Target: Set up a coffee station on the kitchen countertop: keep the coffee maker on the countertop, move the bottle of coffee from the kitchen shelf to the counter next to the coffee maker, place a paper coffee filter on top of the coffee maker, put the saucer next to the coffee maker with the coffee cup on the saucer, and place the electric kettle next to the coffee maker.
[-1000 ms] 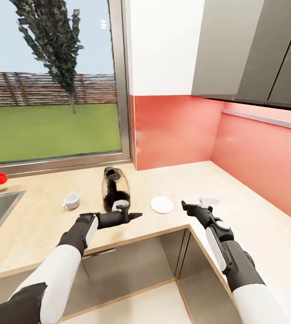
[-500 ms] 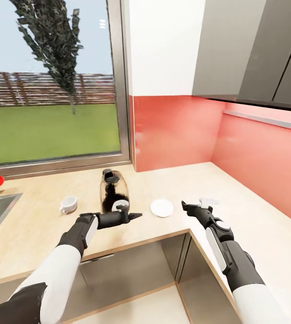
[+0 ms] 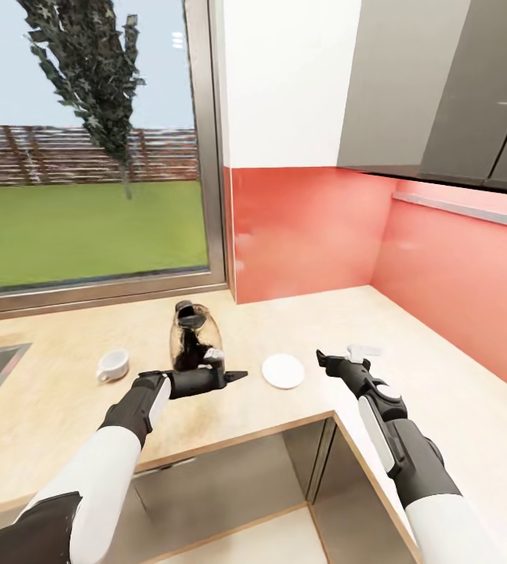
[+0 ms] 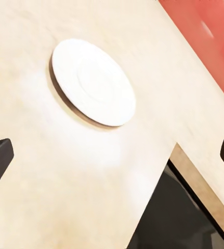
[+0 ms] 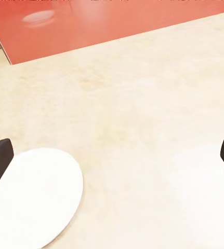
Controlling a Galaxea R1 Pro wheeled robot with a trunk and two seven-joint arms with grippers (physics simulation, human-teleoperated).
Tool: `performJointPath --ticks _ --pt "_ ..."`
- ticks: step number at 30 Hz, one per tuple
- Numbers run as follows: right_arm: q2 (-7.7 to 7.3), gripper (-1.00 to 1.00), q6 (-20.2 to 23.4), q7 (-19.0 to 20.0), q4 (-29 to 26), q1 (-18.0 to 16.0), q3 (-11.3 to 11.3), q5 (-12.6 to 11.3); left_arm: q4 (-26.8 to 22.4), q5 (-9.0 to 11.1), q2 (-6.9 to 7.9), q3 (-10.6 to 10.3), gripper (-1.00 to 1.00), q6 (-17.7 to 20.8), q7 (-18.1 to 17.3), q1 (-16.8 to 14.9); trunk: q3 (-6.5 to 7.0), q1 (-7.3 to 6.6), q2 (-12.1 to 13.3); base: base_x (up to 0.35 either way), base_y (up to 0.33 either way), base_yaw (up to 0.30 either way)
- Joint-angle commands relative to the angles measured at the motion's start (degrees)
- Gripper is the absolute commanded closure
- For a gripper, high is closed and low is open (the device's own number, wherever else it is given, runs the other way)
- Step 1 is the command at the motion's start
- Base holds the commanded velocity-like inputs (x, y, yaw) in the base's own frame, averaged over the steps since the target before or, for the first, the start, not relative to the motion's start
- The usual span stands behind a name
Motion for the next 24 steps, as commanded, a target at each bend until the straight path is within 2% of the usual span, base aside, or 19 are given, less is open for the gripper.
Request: performJointPath --ticks 1,6,8,13,19,24 --pt "-0.05 -1.0 0.3 0.0 -0.1 0.0 0.1 -0.4 -0.1 -0.6 -0.1 0.5 -1.0 0.4 -0.4 -0.1 -0.13 0.05 -0.1 0.111 -0.055 0.0" --pt "-0.05 -1.0 0.2 0.0 0.0 0.0 0.1 -0.4 0.0 0.2 -0.67 0.6 -1.0 -1.0 -0.5 -0.1 -0.13 0.05 -0.1 0.046 -0.023 0.0" --pt "-0.05 -1.0 0.3 0.0 0.1 0.0 0.1 -0.3 0.1 1.7 -1.79 0.6 -1.0 -5.1 -0.2 -0.1 -0.13 0.05 -0.1 0.004 -0.002 0.0" --pt "-0.05 -1.0 0.3 -0.2 0.1 0.0 0.0 -0.3 0.3 3.8 -3.55 0.7 -1.0 -12.4 2.2 -0.1 -0.13 0.05 -0.1 0.001 -0.001 0.0" --pt "-0.05 -1.0 0.3 -0.2 0.2 0.0 0.0 -0.3 1.7 3.8 -3.45 0.7 -1.0 -12.7 2.3 -0.1 -0.13 0.05 -0.1 0.0 0.0 -0.007" --pt "0.02 -1.0 0.3 -0.2 1.1 0.0 0.0 -0.3 3.0 3.8 -3.24 0.7 -1.0 -12.8 2.3 -0.1 -0.13 0.05 -0.1 0.0 0.0 -0.185"
